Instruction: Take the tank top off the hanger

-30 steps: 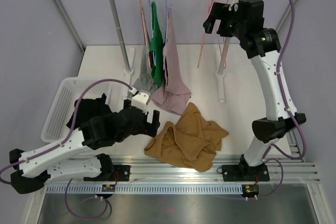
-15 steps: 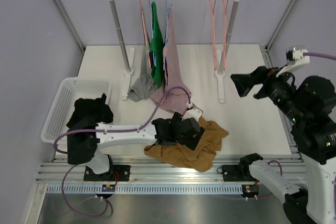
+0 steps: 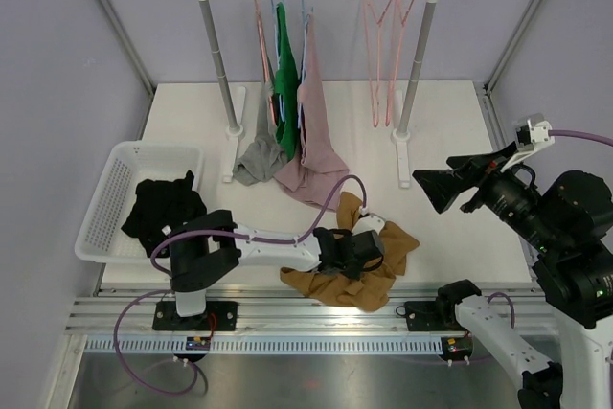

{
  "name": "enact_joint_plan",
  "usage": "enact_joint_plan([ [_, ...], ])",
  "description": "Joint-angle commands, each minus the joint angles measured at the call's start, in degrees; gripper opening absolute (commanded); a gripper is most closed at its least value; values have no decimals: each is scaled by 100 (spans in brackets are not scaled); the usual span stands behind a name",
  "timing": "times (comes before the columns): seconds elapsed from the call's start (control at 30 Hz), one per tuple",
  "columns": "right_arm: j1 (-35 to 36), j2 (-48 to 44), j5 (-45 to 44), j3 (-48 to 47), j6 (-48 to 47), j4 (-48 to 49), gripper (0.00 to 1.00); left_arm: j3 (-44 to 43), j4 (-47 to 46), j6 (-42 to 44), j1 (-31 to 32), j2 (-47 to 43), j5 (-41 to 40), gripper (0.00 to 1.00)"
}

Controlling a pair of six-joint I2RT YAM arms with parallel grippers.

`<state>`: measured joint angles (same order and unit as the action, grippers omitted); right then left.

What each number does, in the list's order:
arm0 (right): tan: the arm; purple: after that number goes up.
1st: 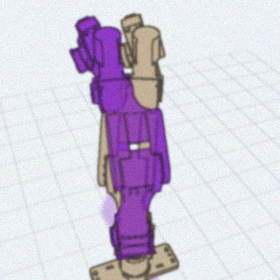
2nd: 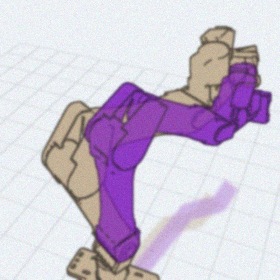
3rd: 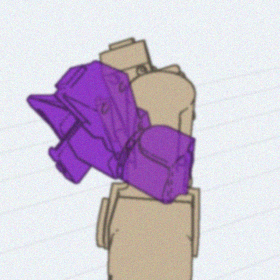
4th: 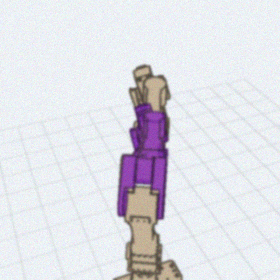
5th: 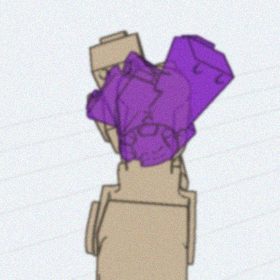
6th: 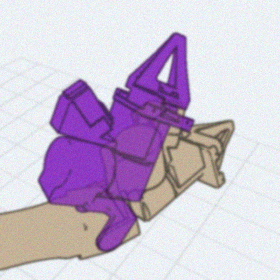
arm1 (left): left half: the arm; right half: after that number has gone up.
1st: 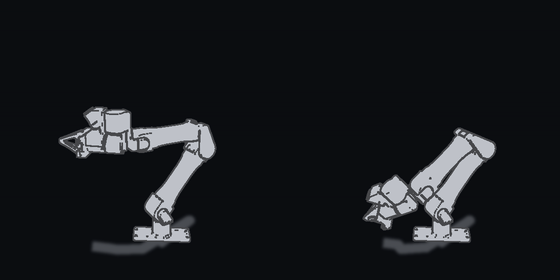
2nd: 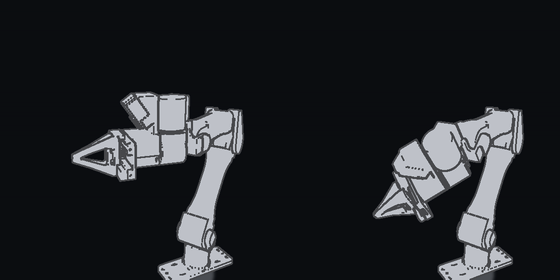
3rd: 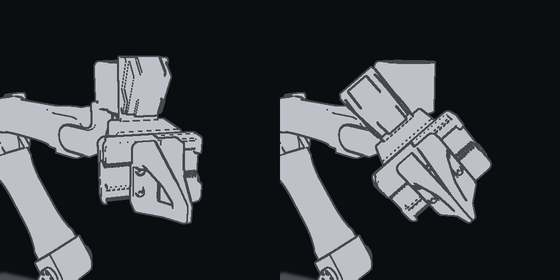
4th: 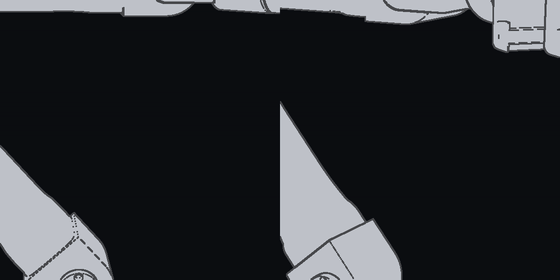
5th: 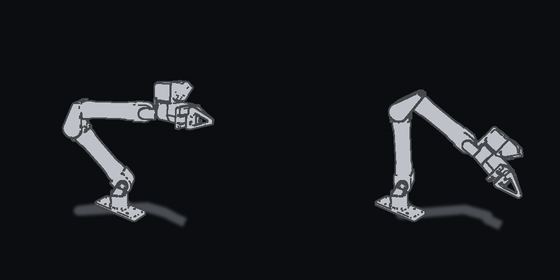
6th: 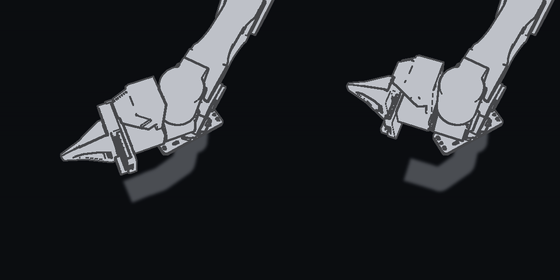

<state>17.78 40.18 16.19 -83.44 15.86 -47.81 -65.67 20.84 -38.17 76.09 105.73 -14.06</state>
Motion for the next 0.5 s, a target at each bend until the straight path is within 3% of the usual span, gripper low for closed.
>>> enact_joint_plan([
  [0.0, -3, -89, 341, 3, 49, 290, 100, 177, 367, -340, 90, 115, -104, 0],
  [0.17, -3, -99, 298, -76, -21, 299, 99, 186, 1298, -621, 90, -1158, -1244, 0],
  [0.47, -3, -46, 236, -41, -65, 360, 100, -621, 4503, -1710, -130, -3381, -3382, 0],
])
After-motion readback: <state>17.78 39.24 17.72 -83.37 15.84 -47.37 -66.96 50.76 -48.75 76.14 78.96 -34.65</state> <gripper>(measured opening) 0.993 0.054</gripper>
